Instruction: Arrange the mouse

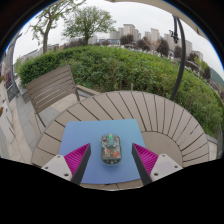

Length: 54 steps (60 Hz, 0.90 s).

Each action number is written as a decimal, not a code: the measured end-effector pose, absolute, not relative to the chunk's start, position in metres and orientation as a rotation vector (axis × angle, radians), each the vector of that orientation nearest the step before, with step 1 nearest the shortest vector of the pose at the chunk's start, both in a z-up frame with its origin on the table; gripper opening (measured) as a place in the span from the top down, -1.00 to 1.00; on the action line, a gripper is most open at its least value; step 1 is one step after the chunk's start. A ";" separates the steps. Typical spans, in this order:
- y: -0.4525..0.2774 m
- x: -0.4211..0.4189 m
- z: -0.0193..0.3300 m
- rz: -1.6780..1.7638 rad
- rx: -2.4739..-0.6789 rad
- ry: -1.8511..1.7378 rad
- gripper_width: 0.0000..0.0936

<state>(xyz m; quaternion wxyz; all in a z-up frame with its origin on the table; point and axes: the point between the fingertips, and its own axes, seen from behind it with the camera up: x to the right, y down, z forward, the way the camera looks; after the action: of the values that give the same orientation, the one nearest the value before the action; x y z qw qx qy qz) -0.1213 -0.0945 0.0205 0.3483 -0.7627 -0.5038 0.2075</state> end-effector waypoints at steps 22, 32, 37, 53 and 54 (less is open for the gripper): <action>-0.149 0.048 0.158 0.440 -2.098 -1.322 -0.82; -0.156 0.077 0.170 0.428 -2.113 -1.313 -0.82; -0.146 0.077 0.177 0.410 -2.061 -1.324 -0.83; -0.144 0.066 0.182 0.454 -2.082 -1.311 -0.82; -0.144 0.066 0.183 0.453 -2.081 -1.315 -0.82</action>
<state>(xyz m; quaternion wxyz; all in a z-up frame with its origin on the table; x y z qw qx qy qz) 0.0660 -0.1437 0.1830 0.3141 -0.7894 -0.4987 0.1717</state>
